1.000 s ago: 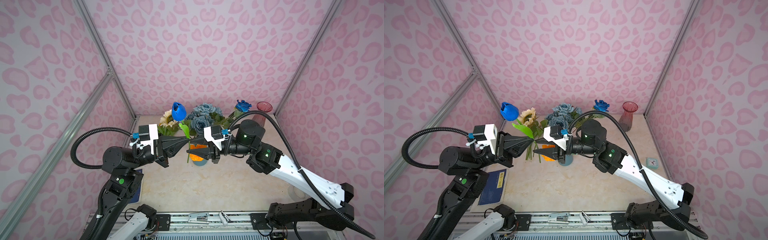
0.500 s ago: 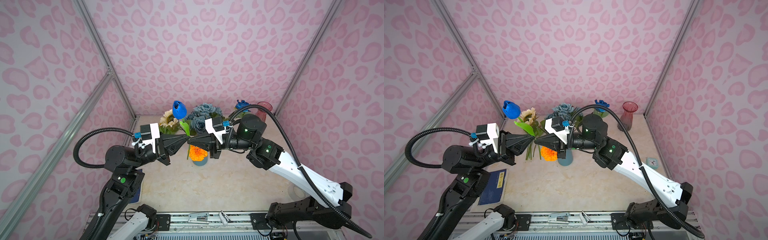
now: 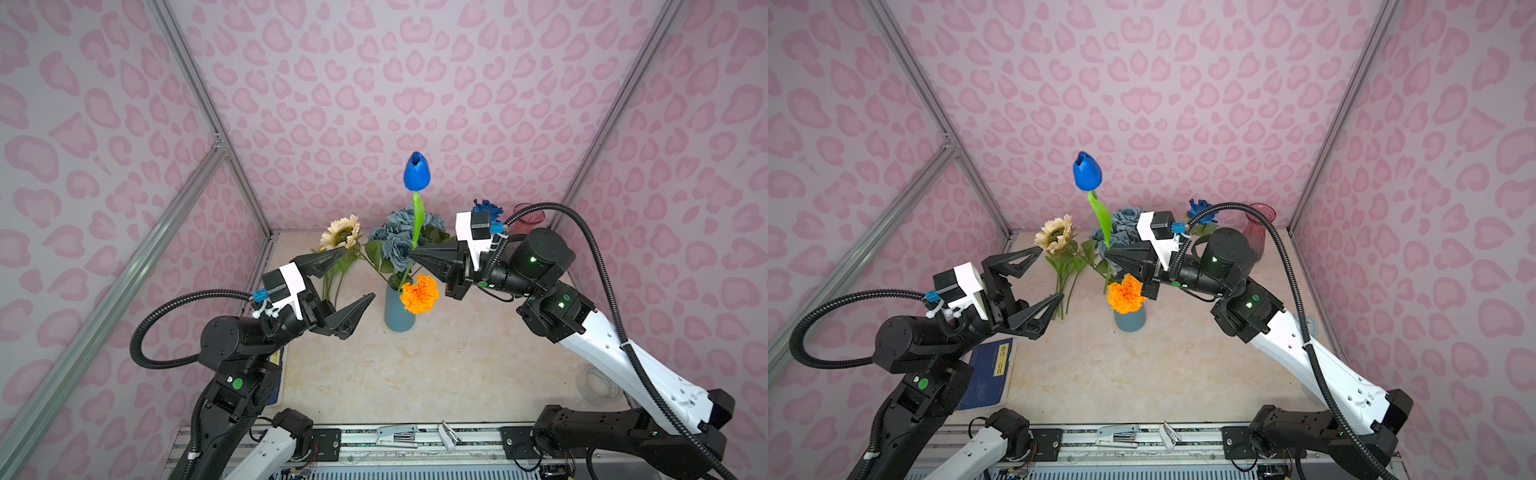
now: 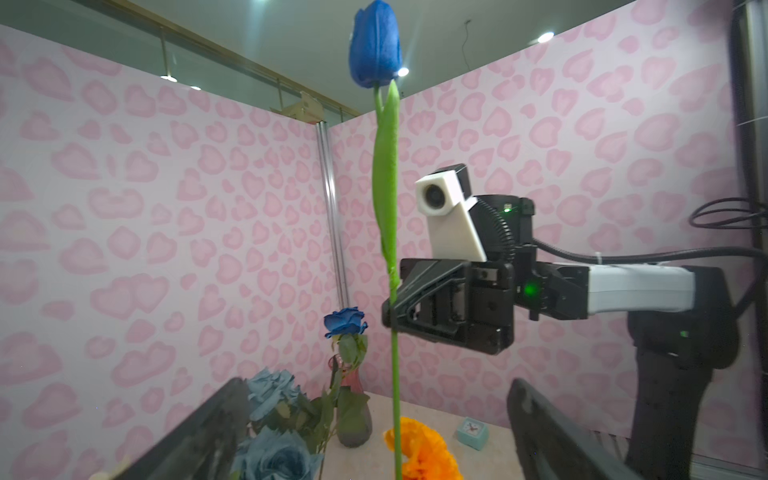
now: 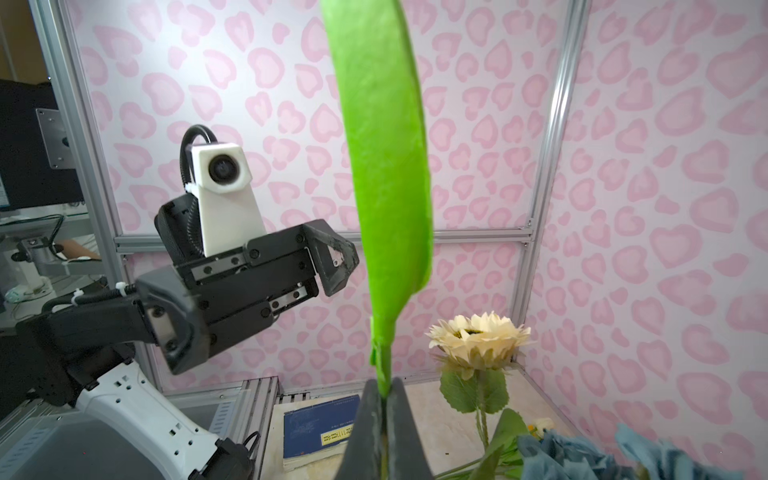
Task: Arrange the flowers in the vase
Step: 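Close the right gripper on the tulip stem and open the left gripper, then carry the tulip over the teal vase with the right gripper while the left draws back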
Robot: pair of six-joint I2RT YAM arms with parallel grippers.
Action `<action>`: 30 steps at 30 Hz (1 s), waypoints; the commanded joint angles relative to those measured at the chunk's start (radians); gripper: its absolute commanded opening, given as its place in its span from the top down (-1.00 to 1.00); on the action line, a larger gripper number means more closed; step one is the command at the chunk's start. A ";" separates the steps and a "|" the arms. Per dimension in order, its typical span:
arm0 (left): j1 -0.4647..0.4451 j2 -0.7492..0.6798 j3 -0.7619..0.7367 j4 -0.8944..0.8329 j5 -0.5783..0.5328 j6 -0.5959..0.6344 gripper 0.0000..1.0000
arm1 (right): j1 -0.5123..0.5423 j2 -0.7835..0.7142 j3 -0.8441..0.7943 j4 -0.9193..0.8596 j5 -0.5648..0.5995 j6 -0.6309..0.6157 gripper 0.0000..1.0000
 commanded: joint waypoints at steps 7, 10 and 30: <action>0.037 0.075 -0.086 0.046 -0.103 0.017 -0.96 | -0.096 -0.028 -0.053 0.235 -0.078 0.215 1.00; 0.039 0.076 -0.114 0.060 -0.167 0.039 -0.95 | -0.120 -0.049 -0.071 0.283 -0.067 0.246 1.00; 0.096 -0.047 -0.415 0.081 -0.418 0.015 -0.93 | -0.371 -0.260 -0.543 0.355 0.253 0.238 1.00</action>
